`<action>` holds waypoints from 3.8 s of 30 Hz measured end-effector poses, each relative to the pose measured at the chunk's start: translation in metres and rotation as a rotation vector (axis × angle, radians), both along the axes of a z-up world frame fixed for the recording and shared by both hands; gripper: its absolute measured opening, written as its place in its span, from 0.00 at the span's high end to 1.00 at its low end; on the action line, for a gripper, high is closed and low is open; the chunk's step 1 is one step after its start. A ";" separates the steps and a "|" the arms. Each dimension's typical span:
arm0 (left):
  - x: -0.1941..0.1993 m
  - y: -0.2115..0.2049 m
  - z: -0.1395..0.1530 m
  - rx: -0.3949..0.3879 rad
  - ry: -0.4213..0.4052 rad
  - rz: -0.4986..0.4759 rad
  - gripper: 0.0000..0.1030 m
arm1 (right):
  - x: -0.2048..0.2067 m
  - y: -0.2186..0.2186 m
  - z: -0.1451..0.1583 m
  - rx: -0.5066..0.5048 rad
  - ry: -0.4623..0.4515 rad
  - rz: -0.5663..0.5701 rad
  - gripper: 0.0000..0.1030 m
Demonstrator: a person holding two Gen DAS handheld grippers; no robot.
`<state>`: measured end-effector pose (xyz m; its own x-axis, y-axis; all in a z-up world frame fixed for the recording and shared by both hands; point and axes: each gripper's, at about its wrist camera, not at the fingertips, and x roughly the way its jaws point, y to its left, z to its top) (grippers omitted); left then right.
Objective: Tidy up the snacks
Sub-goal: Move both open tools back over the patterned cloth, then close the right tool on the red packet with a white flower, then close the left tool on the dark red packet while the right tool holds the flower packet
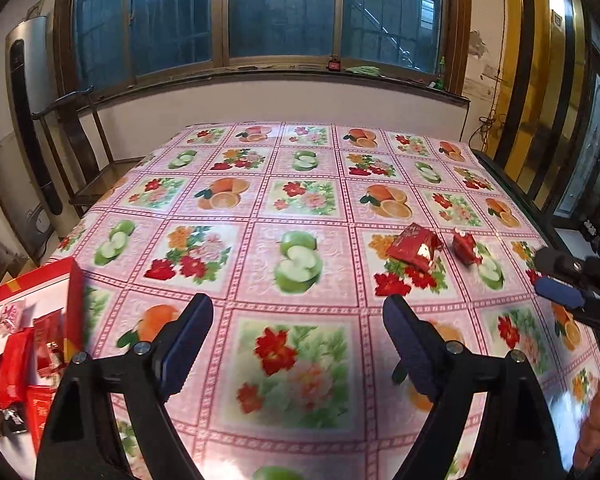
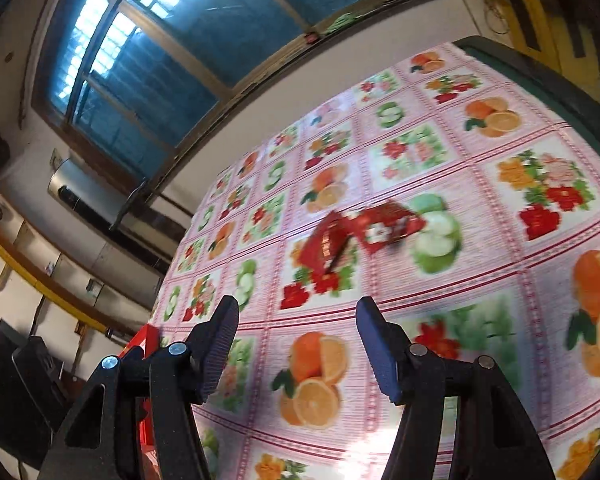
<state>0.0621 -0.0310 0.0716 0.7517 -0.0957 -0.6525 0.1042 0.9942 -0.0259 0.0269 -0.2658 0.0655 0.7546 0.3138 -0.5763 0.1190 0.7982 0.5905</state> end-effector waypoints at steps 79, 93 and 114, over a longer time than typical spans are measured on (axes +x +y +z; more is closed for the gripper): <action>-0.031 -0.067 -0.067 0.238 0.161 -0.779 0.11 | 0.012 -0.015 -0.043 0.159 0.118 -0.019 0.63; -0.038 -0.065 -0.065 0.165 0.176 -0.865 0.49 | 0.016 -0.009 -0.043 0.135 0.122 -0.003 0.63; -0.052 -0.003 -0.054 0.078 0.160 -0.478 0.55 | 0.029 0.016 -0.050 0.074 0.141 0.089 0.63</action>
